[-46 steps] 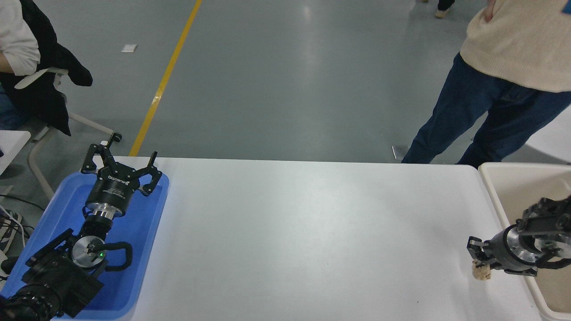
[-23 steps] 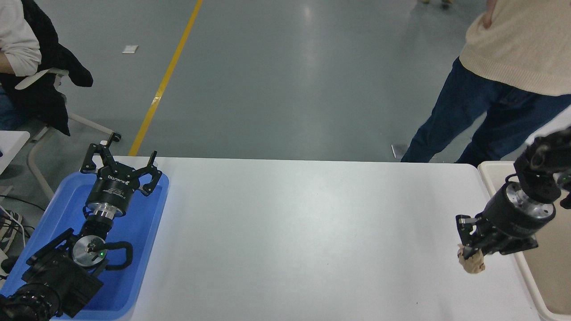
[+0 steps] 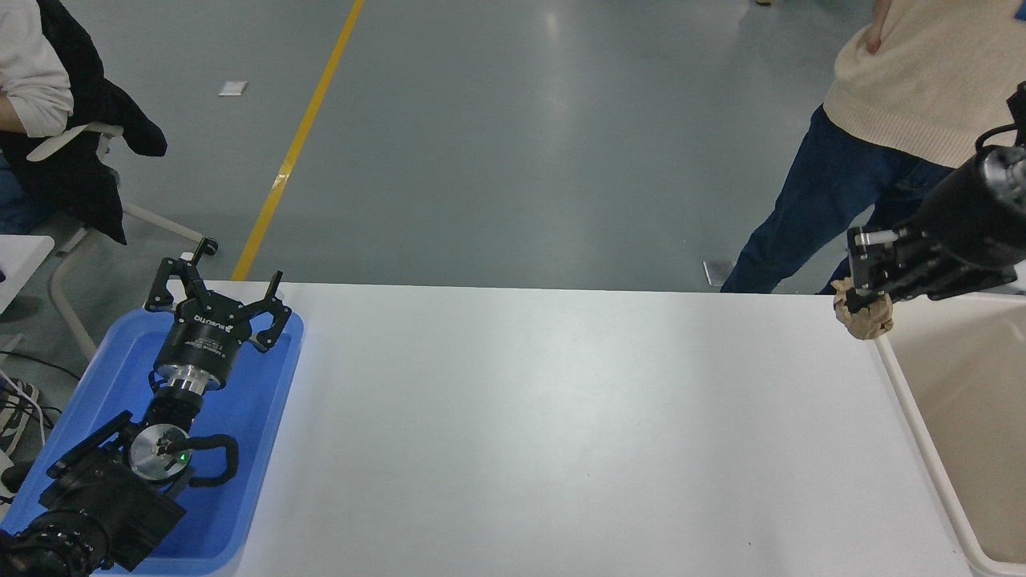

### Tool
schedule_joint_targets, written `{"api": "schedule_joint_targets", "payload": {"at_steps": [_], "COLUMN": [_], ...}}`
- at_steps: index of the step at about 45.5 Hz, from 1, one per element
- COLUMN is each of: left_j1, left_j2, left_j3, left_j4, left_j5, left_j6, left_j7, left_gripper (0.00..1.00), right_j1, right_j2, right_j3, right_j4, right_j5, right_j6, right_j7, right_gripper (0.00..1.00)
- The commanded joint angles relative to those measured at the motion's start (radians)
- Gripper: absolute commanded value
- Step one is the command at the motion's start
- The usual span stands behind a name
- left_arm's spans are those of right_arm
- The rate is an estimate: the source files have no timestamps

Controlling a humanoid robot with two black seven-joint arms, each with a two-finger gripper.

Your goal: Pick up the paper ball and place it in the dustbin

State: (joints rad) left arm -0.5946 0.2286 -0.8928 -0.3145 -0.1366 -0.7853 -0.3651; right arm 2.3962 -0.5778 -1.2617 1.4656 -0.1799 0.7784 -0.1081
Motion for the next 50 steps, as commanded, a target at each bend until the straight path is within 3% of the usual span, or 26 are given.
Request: {"api": "schedule_joint_targets", "payload": {"at_steps": [1,13,26,38,50], "left_j1": [-0.001,0.001,0.001,0.001,0.001], "left_j2": [0.000,0.000,0.000,0.000,0.000], "left_j3": [0.000,0.000,0.000,0.000,0.000], "left_j4": [0.000,0.000,0.000,0.000,0.000], "left_j5": [0.000,0.000,0.000,-0.001,-0.001], "left_j6": [0.000,0.000,0.000,0.000,0.000], "left_j7": [0.000,0.000,0.000,-0.002,-0.002], "left_gripper": [1.00,1.00,1.00,1.00,1.00], "right_j1": [0.055,0.097,0.018,-0.345,-0.785], "right_j2": [-0.037,-0.085,-0.303,-0.376,-0.376], "right_j3": [-0.027,-0.218,-0.291,-0.164,0.120], "right_j4": [-0.005,-0.043,-0.224,-0.413,-0.544], "right_j5": [-0.001,-0.012,-0.095,-0.089,-0.084], "right_j6": [0.007,0.007,0.007,0.007,-0.295], "right_j7": [-0.001,-0.001,-0.002,-0.002,-0.002], "right_gripper": [0.00,0.00,0.00,0.00,0.00]}}
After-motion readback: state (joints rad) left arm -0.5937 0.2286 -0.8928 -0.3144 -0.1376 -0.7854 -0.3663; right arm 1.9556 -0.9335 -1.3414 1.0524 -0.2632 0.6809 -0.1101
